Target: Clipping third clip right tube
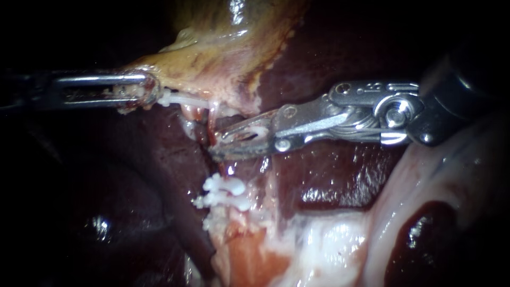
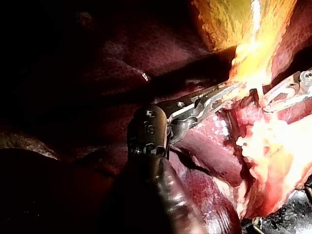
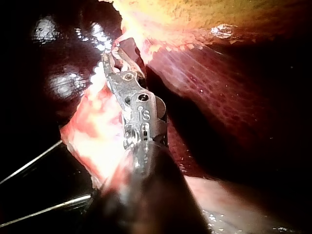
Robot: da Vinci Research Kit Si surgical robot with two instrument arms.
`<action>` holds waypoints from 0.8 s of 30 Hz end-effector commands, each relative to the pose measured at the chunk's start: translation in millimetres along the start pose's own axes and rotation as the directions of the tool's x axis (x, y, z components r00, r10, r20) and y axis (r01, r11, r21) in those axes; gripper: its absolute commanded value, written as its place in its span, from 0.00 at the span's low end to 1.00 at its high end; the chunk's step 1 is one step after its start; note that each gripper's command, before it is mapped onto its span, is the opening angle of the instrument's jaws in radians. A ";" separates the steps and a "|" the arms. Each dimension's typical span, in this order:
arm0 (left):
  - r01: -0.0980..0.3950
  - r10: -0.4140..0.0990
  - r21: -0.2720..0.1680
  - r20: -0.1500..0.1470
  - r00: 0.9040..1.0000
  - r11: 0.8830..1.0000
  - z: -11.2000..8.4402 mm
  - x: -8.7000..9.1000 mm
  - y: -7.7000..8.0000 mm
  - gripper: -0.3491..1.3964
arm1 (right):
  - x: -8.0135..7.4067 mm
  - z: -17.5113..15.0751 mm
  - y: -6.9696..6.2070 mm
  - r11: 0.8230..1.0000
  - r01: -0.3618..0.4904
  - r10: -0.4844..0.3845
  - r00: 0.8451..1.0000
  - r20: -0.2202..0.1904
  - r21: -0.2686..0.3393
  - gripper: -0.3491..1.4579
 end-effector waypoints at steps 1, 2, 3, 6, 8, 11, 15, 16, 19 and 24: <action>0.000 0.000 0.000 0.000 1.000 1.000 0.0 0.0 0.0 0.00 | 0.0 0.0 0.0 1.000 0.000 0.000 1.000 0.000 0.000 0.14; 0.000 0.000 0.000 0.000 1.000 1.000 0.0 0.0 0.0 0.00 | 0.0 0.0 0.0 1.000 0.000 0.000 1.000 0.000 0.000 0.14; 0.000 0.000 0.000 0.000 1.000 1.000 0.0 0.0 0.0 0.00 | 0.0 0.0 0.0 1.000 0.000 0.000 1.000 0.000 0.000 0.14; 0.000 0.000 0.000 0.000 1.000 1.000 0.0 0.0 0.0 0.00 | -0.1 0.0 0.0 1.000 0.001 -0.001 1.000 0.000 0.000 0.17; 0.000 0.000 0.000 0.000 1.000 1.000 0.0 0.0 0.0 0.00 | -0.3 0.1 -0.1 1.000 -0.003 0.003 1.000 -0.002 0.001 0.29; 0.000 0.000 0.000 0.000 1.000 1.000 0.0 0.0 0.0 0.00 | -0.6 0.3 -0.1 1.000 -0.024 0.025 0.999 -0.021 0.007 0.41; 0.000 0.000 0.000 0.000 1.000 1.000 -0.1 0.0 0.0 0.00 | -0.7 0.4 -0.1 0.999 -0.047 0.048 0.998 -0.048 0.017 0.44; 0.000 0.000 0.000 0.000 1.000 1.000 -0.1 0.0 0.0 0.00 | -0.7 0.4 -0.1 0.999 -0.047 0.048 0.998 -0.048 0.017 0.44; 0.000 0.000 0.000 0.000 1.000 1.000 -0.1 0.0 0.0 0.00 | -0.8 0.8 -0.1 0.998 -0.058 0.058 0.997 -0.048 0.016 0.44; 0.000 0.000 0.000 0.000 1.000 1.000 -0.1 0.0 0.0 0.00 | -1.2 2.1 0.0 0.998 -0.058 0.059 0.997 -0.053 0.015 0.45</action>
